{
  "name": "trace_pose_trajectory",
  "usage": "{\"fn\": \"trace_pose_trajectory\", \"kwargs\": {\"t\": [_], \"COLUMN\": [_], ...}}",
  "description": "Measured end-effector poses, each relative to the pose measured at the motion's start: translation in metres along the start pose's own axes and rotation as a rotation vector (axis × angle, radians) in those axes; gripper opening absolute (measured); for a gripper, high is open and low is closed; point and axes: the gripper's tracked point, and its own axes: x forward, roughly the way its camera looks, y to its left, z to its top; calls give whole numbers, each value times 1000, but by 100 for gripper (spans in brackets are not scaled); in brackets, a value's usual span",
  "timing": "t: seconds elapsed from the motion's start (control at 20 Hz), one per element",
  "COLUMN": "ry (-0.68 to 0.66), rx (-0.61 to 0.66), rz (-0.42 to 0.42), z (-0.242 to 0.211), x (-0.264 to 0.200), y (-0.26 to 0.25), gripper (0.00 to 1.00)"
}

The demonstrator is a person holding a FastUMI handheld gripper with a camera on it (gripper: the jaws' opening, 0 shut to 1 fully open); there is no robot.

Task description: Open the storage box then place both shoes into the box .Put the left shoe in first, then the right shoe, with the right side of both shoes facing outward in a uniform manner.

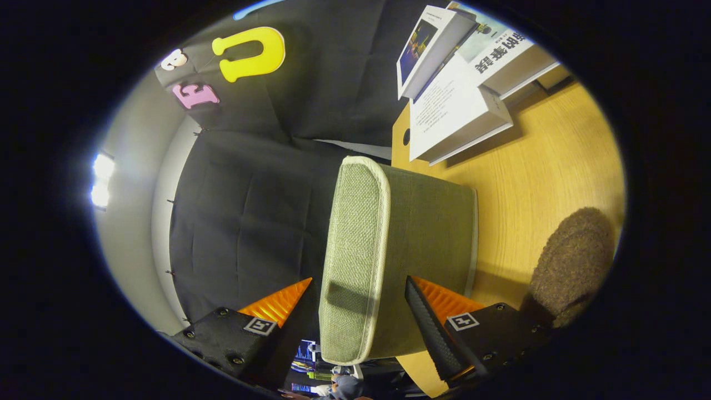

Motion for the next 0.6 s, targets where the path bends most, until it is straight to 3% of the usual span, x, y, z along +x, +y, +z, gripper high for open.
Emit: {"fn": "trace_pose_trajectory", "kwargs": {"t": [0.15, 0.35, 0.4, 0.45, 0.5, 0.6], "ry": [12, 32, 48, 32, 39, 49], "rx": [12, 25, 9, -1, 2, -18], "rz": [10, 60, 80, 50, 56, 73], "z": [-6, -10, -15, -2, -11, -12], "x": [1, -8, -12, -23, -9, -5], "y": [6, 21, 28, 23, 27, 34], "gripper": [88, 53, 53, 53, 15, 13]}}
